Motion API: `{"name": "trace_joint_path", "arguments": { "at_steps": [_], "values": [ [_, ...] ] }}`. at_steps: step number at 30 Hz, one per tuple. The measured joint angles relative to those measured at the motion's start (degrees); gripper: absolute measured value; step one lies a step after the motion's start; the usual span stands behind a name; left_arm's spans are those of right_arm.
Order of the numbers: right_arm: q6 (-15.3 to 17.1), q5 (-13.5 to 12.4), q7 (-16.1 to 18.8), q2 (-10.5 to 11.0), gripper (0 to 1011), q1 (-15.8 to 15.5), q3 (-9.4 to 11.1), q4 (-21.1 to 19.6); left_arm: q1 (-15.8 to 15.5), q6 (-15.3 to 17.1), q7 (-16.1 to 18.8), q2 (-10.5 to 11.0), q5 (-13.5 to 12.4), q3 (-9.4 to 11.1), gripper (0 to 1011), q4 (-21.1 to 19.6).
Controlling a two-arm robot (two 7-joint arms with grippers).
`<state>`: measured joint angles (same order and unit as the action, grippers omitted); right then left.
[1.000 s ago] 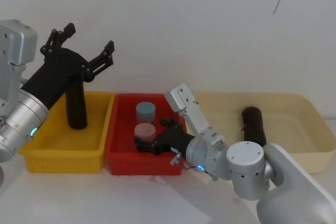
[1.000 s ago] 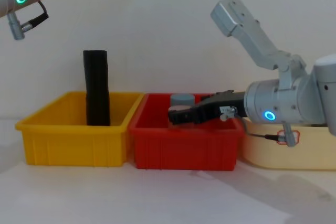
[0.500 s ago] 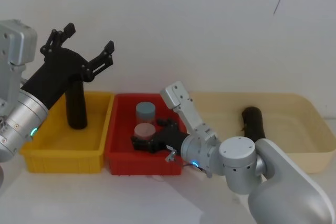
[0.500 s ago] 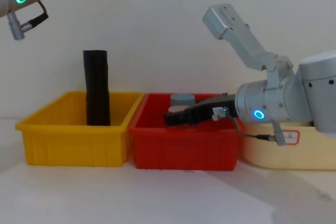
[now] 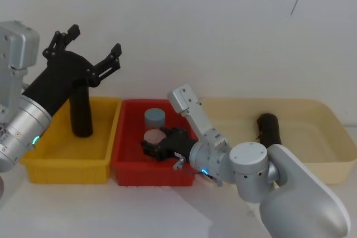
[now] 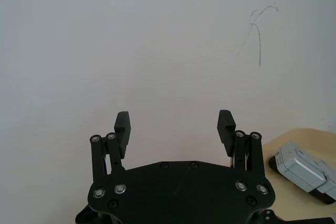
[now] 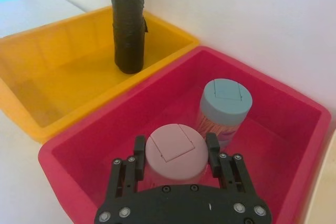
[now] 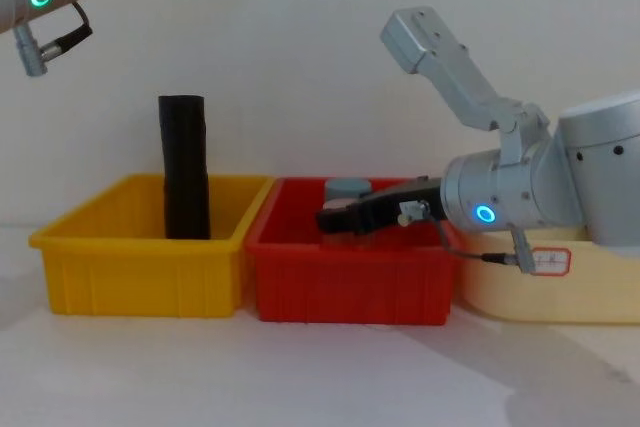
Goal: Pick up the garbage bag with the one hand and transfer it to the other hand.
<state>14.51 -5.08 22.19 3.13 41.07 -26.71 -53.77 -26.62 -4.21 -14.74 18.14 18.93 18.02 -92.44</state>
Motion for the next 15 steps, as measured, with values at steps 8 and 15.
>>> {"name": "trace_joint_path", "arguments": {
  "at_steps": [8,15],
  "values": [
    [0.35,-0.84,0.28,0.56,666,-0.44,0.73,-2.77,0.0,0.0,0.0,0.0,0.0,0.0,1000,0.0],
    [0.57,-1.88,0.53,1.56,667,-1.4,1.7,-7.29,0.0,0.0,0.0,0.0,0.0,0.0,1000,0.0]
  ]
}}
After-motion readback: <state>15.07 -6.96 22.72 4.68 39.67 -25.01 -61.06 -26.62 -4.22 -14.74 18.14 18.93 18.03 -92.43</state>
